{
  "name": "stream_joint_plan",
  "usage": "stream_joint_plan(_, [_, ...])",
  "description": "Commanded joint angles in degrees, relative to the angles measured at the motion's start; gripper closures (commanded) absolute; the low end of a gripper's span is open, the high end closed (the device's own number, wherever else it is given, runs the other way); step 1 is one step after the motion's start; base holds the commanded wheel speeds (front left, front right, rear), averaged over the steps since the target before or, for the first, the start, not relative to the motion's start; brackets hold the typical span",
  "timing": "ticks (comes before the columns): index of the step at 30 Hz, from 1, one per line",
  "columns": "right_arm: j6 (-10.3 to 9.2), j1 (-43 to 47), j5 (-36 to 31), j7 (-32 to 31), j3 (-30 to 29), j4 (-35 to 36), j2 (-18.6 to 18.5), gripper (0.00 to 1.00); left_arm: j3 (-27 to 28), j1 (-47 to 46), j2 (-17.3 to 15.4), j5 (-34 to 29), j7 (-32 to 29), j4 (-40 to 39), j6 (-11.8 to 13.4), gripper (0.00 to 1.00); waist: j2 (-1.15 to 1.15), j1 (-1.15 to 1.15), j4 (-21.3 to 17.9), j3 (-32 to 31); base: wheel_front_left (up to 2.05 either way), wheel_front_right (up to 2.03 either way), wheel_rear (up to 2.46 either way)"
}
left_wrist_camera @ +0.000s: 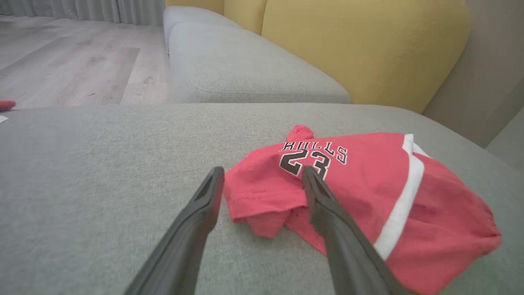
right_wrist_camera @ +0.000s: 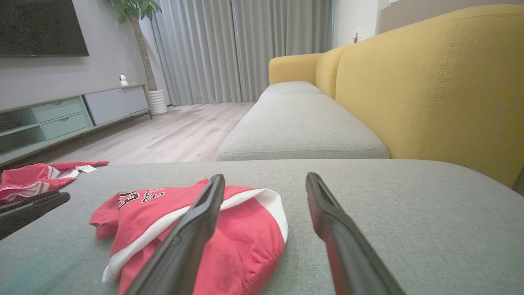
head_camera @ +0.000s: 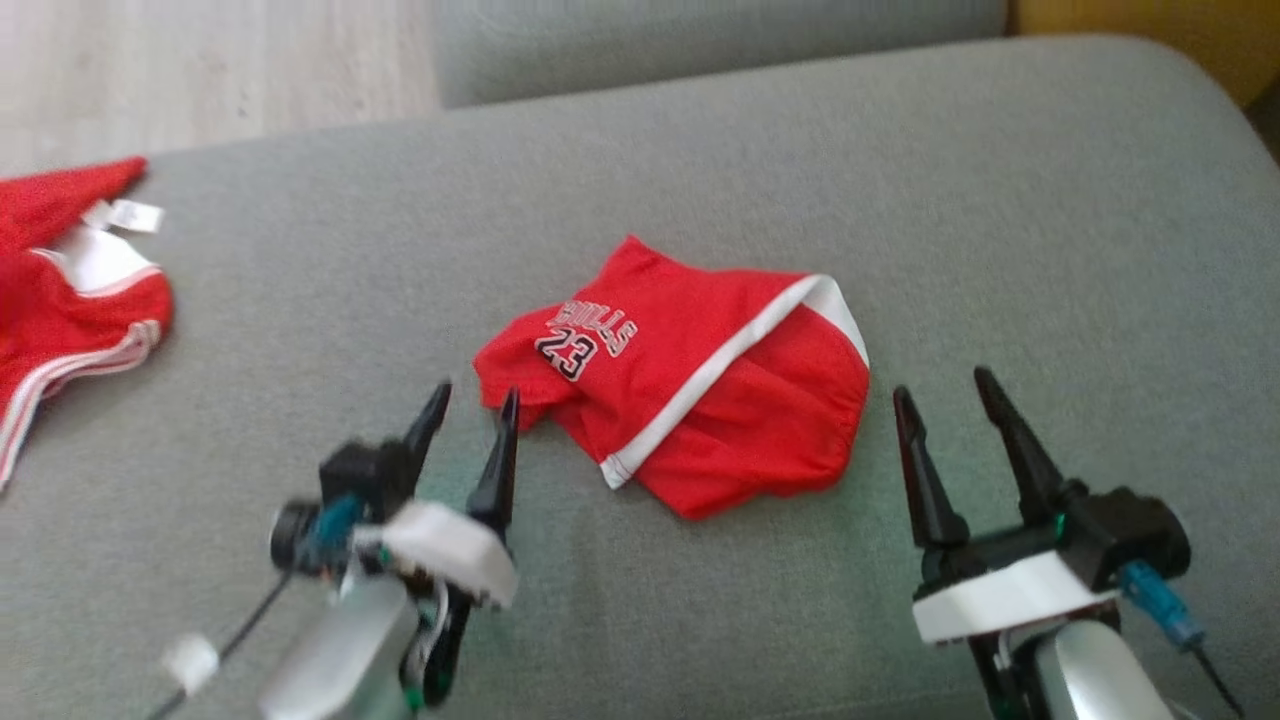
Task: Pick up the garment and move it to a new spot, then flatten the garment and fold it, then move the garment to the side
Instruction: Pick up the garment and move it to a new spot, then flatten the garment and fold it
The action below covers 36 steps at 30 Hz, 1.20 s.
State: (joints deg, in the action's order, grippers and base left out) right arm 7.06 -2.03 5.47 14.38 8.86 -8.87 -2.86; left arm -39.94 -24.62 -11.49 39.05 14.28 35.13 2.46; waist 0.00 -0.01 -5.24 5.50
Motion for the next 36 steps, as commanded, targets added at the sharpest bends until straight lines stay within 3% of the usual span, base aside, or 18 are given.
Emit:
stream_joint_plan(1, [0.43,-0.6,-0.1,0.6,1.4,1.4,0.0,0.0,3.0,0.1,-0.6,-0.5,0.7,-2.3,0.5,0.0,0.0,0.01,1.3,-2.0,0.0,0.0,0.0])
stream_joint_plan(16, [0.43,3.6,0.8,0.6,0.6,-3.8,0.0,0.0,15.6,21.7,-0.7,-7.8,0.7,-18.1,4.2,0.0,0.0,0.01,5.4,-7.6,0.0,0.0,0.0])
stream_joint_plan(36, [0.43,2.7,1.0,0.6,-0.4,-6.8,0.0,0.0,17.6,23.7,-0.2,-10.7,0.7,-20.0,3.0,0.0,0.0,0.01,6.0,-7.0,0.0,0.0,0.0])
